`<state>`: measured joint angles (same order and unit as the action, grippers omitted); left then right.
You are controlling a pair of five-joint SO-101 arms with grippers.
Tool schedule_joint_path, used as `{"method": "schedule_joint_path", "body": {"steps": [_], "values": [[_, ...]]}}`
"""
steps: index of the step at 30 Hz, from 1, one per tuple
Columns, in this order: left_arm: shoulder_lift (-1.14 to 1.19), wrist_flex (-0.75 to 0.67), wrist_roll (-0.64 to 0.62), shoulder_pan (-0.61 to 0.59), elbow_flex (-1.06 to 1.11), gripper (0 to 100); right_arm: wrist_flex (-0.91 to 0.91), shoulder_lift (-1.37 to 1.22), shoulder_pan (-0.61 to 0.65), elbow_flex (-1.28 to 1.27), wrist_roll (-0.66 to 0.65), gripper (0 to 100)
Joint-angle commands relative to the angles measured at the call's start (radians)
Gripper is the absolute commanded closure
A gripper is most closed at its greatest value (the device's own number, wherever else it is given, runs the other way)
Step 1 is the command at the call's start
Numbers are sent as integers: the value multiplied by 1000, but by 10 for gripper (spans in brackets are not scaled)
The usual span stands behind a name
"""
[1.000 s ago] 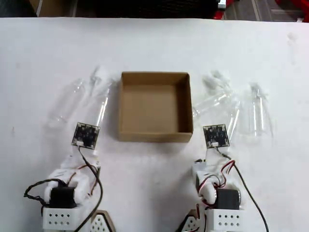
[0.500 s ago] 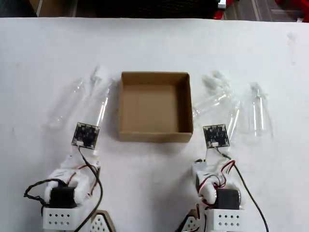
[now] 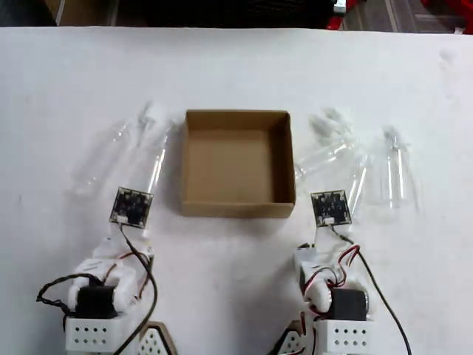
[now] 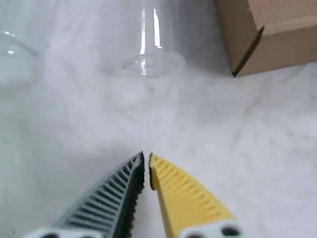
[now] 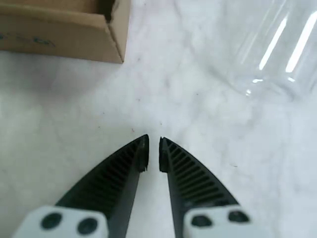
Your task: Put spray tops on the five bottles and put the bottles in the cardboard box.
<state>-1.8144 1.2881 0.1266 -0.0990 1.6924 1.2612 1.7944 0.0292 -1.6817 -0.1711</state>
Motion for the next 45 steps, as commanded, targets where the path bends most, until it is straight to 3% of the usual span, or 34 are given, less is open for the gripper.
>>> {"method": "schedule_joint_path", "body": {"steps": [1,16,29,34,38,45], "values": [[-7,2,-17,-8,0,976,7,5,-5,-9,3,973],[-8,2,-11,-13,-15,977,7,5,-5,-9,3,974],[-8,3,-11,-90,-582,977,7,5,-5,-9,3,974],[-8,2,-9,-110,-675,978,7,5,-5,-9,3,974],[-10,-2,-9,-208,-746,976,7,5,-5,-9,3,974],[-4,-5,-9,-216,-850,978,7,5,-5,-9,3,974]]}}
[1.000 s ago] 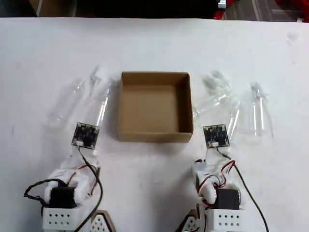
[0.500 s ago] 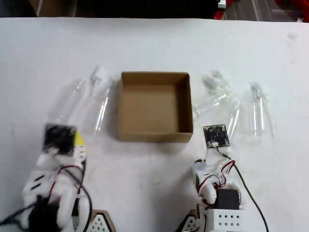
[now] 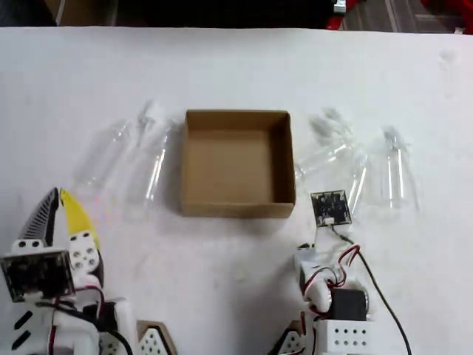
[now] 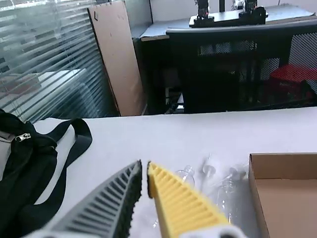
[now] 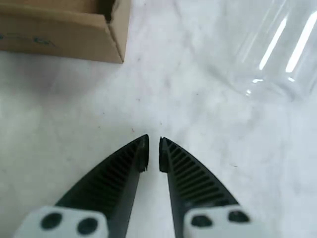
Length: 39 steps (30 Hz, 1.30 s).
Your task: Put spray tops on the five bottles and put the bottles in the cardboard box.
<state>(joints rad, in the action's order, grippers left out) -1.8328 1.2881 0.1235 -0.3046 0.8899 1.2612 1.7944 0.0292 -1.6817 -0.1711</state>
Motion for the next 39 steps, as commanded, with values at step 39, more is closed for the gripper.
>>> {"method": "schedule_joint_path", "body": {"steps": [39], "values": [[1833,224,377,68,-1181,976,7,5,-5,-9,3,974]]}}
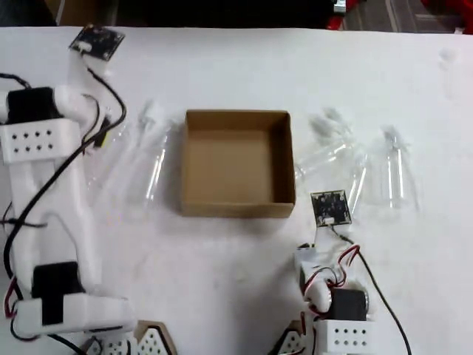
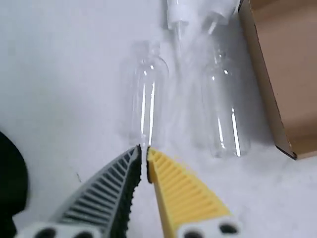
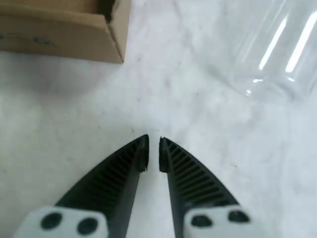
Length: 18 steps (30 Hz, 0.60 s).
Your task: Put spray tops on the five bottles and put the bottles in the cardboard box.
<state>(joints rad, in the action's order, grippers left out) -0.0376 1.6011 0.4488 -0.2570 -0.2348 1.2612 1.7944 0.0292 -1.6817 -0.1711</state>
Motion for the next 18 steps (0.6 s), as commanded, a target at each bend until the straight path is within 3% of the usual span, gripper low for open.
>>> {"method": "schedule_joint_path", "body": {"steps": [1,9,14,18], "values": [[59,-118,72,36,-57,976,7,5,-5,-9,3,974],[266,-272,94,90,-121,952,7,5,-5,-9,3,974],[464,-255,-26,62,-301,811,7,5,-5,-9,3,974],[631,-210,-34,41,-466,809,7,5,-5,-9,3,974]]}}
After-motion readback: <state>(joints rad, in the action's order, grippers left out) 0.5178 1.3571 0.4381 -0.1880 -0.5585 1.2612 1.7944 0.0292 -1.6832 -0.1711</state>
